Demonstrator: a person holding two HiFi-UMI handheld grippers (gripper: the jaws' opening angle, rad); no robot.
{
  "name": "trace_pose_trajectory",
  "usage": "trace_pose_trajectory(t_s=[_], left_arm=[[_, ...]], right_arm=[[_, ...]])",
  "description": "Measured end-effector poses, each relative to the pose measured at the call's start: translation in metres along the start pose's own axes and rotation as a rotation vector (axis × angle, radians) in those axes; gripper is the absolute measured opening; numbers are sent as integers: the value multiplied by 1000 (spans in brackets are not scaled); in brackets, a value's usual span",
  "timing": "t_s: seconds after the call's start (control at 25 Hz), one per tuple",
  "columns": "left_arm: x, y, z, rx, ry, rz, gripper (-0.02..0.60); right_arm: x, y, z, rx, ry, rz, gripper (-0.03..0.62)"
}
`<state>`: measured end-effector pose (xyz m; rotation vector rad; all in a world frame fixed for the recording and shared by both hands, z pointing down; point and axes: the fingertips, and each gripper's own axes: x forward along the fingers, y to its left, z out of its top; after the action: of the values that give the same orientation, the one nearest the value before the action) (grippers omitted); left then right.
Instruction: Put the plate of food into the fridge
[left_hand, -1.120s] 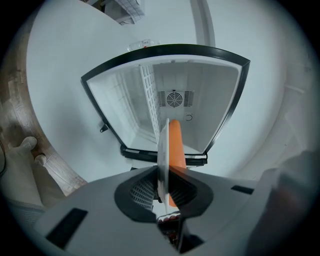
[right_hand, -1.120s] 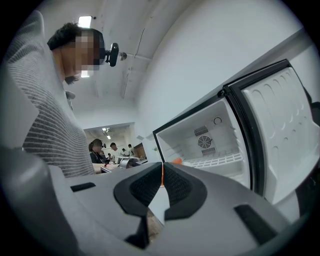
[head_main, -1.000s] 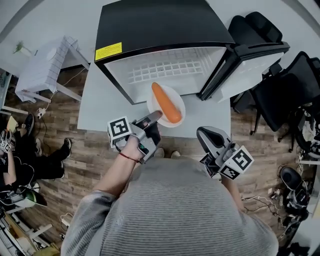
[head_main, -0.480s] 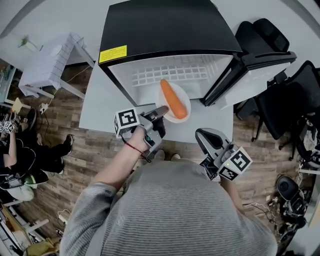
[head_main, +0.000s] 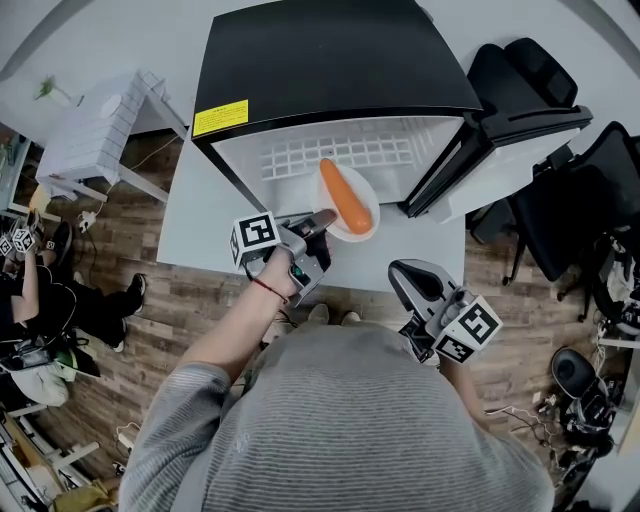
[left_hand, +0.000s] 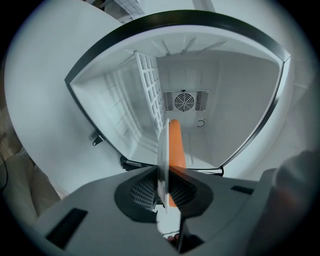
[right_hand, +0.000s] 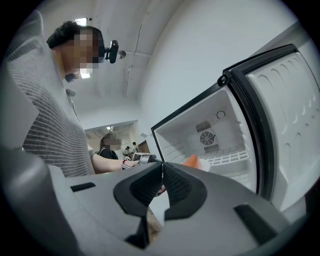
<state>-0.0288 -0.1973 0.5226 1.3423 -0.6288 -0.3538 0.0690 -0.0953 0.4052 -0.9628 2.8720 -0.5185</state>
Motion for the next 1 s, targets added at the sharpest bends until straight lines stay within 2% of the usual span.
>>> trace_pose_trajectory(t_s=[0.56,1.0], left_arm=[[29,2,30,8,-42,5,51],[38,12,42,-57,-117,8,51]], right_arm=[[10,-10,-6,9,19,15,14],[12,-12,-6,16,18,21,14]])
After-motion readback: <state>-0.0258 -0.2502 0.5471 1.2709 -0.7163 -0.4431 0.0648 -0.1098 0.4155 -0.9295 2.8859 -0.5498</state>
